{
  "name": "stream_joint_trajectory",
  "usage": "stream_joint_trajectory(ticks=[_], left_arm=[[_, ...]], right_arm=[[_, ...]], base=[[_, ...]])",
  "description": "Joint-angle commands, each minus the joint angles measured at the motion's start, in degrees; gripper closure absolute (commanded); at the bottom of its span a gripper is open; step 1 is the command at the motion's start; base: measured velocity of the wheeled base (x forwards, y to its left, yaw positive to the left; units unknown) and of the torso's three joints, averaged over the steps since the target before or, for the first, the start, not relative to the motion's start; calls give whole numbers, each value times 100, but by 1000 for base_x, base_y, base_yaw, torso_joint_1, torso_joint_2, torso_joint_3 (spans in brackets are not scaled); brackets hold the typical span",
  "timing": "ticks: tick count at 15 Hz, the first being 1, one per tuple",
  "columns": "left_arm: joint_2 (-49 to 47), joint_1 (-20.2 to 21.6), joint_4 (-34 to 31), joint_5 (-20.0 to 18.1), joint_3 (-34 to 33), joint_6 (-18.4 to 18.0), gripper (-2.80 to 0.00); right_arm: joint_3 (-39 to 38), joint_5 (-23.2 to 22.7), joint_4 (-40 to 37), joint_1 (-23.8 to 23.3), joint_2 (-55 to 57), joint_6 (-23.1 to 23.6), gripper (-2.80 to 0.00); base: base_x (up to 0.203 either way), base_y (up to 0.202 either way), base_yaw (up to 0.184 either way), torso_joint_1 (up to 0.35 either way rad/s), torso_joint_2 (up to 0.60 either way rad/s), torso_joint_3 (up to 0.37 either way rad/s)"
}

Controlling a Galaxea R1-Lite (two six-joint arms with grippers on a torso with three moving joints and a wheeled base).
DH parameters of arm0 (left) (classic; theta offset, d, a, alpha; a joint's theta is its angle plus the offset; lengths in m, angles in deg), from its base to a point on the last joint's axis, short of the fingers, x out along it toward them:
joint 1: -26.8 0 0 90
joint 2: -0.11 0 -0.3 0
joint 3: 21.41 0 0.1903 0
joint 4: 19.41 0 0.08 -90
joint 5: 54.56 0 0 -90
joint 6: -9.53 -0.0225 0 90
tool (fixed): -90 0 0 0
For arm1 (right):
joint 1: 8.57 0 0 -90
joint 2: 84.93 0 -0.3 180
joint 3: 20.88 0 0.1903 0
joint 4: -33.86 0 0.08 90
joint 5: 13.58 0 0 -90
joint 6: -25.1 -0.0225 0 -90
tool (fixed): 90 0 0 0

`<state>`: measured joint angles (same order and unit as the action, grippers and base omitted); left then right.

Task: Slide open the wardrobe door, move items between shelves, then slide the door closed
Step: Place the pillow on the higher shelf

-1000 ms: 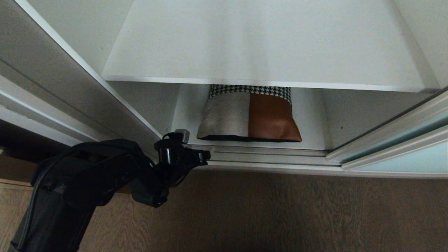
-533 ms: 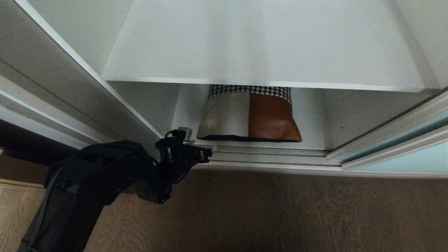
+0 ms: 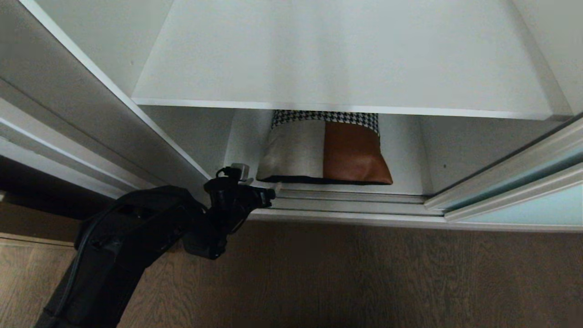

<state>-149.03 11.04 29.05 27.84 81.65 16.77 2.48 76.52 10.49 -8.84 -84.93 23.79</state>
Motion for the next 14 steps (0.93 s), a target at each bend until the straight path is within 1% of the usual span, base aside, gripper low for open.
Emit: stream_joint_trajectory(ticks=[1,5,6,10,14], left_arm=[[-36,33,47,-5,158,18,-280],[-60,29,43,-14,236,49,-280],[-114,29,34,-22,307,49,0],[-393,25,-32,-11,749,204,0],[-505,21,-92,-13,949,224,0]], right_arm=[[0,-1,0,0,0,0,0],[0,-1,0,0,0,0,0],[0,-1,0,0,0,0,0],[0,-1,0,0,0,0,0],[0,-1,0,0,0,0,0]], base=[[0,0,0,0,0,0],[0,0,0,0,0,0],[0,0,0,0,0,0],[0,0,0,0,0,0],[0,0,0,0,0,0]])
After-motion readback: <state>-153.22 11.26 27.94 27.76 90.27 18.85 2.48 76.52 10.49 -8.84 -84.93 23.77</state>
